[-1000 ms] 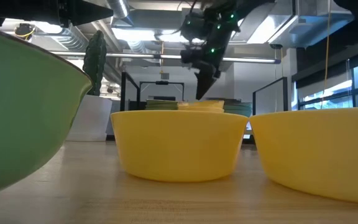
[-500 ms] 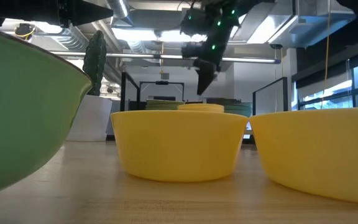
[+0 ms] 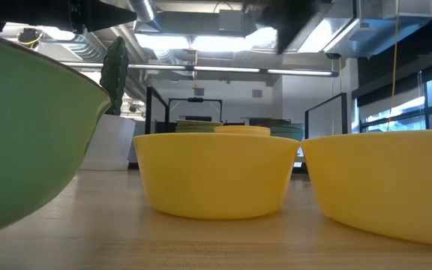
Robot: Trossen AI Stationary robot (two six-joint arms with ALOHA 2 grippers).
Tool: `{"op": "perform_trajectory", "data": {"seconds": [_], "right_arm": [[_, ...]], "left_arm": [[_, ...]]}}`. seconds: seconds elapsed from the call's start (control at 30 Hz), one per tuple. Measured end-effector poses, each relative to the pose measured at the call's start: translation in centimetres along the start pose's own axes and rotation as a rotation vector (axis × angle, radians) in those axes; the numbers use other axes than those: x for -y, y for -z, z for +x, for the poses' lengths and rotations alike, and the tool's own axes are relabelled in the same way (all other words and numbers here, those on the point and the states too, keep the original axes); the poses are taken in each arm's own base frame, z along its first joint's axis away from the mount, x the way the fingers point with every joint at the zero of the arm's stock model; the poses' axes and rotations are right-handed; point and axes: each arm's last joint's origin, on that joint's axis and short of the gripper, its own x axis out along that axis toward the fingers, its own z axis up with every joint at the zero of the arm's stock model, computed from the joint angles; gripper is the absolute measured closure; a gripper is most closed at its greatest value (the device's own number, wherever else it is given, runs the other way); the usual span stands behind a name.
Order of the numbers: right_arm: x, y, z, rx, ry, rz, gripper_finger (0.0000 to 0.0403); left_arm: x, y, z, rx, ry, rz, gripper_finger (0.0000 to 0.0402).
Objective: Pick & Place Mini bowls
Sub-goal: Stack the right yellow bowl on top of the yellow bowls on the shelf
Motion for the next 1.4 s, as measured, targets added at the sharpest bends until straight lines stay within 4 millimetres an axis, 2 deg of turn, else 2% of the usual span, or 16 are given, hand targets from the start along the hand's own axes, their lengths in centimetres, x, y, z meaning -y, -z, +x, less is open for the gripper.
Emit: {"op": "perform_trajectory", "data": {"seconds": [0.07,0.17,0.27,0.4,0.53,0.67,0.8,1.1,1.4], "right_arm": [[-2.9,0.1,-0.5,-0.022,-0.057,-0.036,0.0400],[-7.0,-0.2,-1.0,0.039,-0.222,-0.124,0.0400],[-10.2,-0.3,-1.7,0.080,-0.317,-0.175,0.0399],[-12.9,-0.3,-1.4,0.079,-0.324,-0.240,0.0399],[-14.8,-0.4,-0.9,0.105,-0.360,-0.310,0.0389],[-15.7,-0.1,1.2,0.124,-0.366,-0.317,0.0361],[-16.0,0.7,3.5,0.103,-0.365,-0.317,0.0315],[-16.1,2.2,7.0,0.069,-0.282,-0.250,0.0216],[-15.4,3.1,10.0,0.096,-0.277,-0.197,0.0170]], "left_arm": [[0.0,0.0,0.0,0.000,0.000,-0.011,0.0398],[0.0,0.0,0.0,0.000,0.000,-0.019,0.0398],[0.0,0.0,0.0,0.000,0.000,-0.032,0.0398],[0.0,0.0,0.0,-0.002,0.001,-0.032,0.0397],[0.1,0.2,0.0,-0.015,0.009,-0.022,0.0398],[0.1,0.2,0.0,-0.021,0.012,-0.010,0.0398],[0.1,0.2,0.0,-0.021,0.013,-0.010,0.0398],[0.1,0.2,0.0,-0.021,0.012,-0.010,0.0398],[0.1,0.2,0.0,-0.022,0.012,-0.010,0.0398]]}}
